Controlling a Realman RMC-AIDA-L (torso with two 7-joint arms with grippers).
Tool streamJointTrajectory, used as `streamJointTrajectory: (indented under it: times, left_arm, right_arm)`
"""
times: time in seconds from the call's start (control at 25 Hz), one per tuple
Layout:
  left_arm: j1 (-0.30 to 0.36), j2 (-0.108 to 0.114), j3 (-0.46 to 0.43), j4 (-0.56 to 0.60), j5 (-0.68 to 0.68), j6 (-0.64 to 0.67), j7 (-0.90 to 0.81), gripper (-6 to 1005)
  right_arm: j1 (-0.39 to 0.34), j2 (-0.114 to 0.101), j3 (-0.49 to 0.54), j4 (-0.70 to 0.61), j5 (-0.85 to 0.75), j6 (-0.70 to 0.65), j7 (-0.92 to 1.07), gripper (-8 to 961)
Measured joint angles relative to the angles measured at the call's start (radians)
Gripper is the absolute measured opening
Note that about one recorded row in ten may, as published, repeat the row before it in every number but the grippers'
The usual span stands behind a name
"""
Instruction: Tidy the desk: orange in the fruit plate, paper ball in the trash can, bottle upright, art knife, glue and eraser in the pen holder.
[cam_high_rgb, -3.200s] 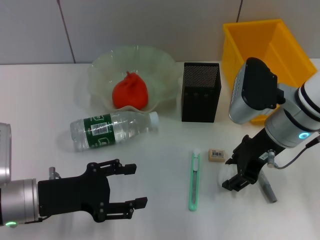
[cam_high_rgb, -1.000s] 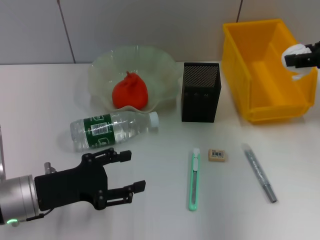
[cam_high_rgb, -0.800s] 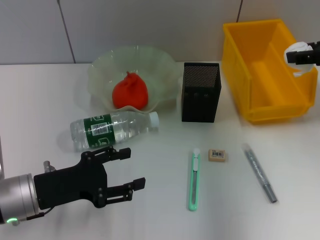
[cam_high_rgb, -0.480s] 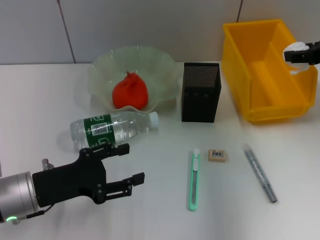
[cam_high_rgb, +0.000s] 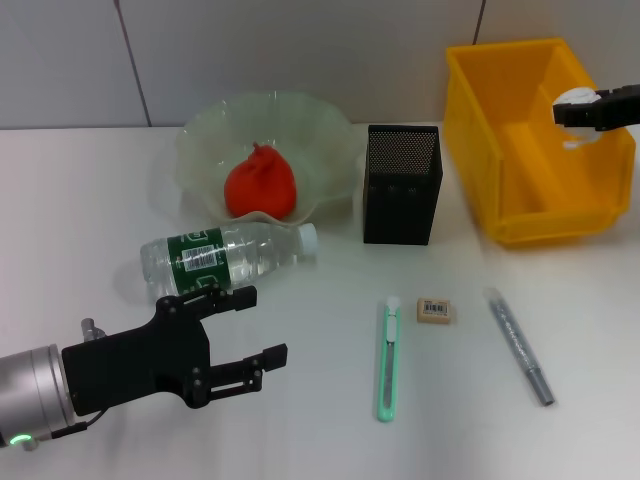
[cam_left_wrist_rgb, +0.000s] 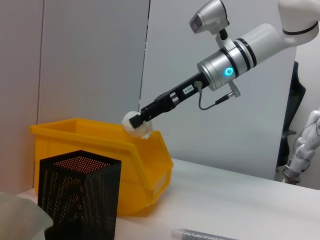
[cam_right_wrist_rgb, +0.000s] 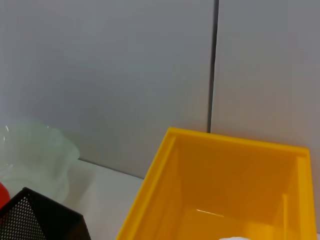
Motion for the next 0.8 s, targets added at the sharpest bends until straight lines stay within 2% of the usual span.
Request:
streamJointTrajectory:
  times: [0.16, 0.24, 0.4, 0.64, 0.8]
  left_arm:
    - [0.0, 0.0, 0.0, 0.0, -0.001, 0.0, 0.0, 793]
    - [0.0, 0.0, 0.0, 0.0, -0.001, 0.0, 0.0, 792]
    - [-0.001, 0.0, 0.0, 0.0, -0.001, 0.0, 0.001, 792]
    - [-0.002, 0.002, 0.0, 0.0, -0.001, 0.002, 0.001, 792]
    - [-0.002, 0.003, 0.0, 0.0, -0.001, 0.002, 0.001, 792]
  right_arm:
    - [0.001, 0.005, 0.0, 0.0, 0.002, 0.014, 0.002, 570]
    - [0.001, 0.017, 0.0, -0.005, 0.004, 0.025, 0.001, 579]
    - [0.004, 0.025, -0.002, -0.008, 0.003, 0.029, 0.0, 597]
    - [0.004, 0.026, -0.035, -0.007, -0.001, 0.057, 0.002, 625]
    - [0.006, 0.026, -0.035, -0.004, -0.002, 0.057, 0.002, 744]
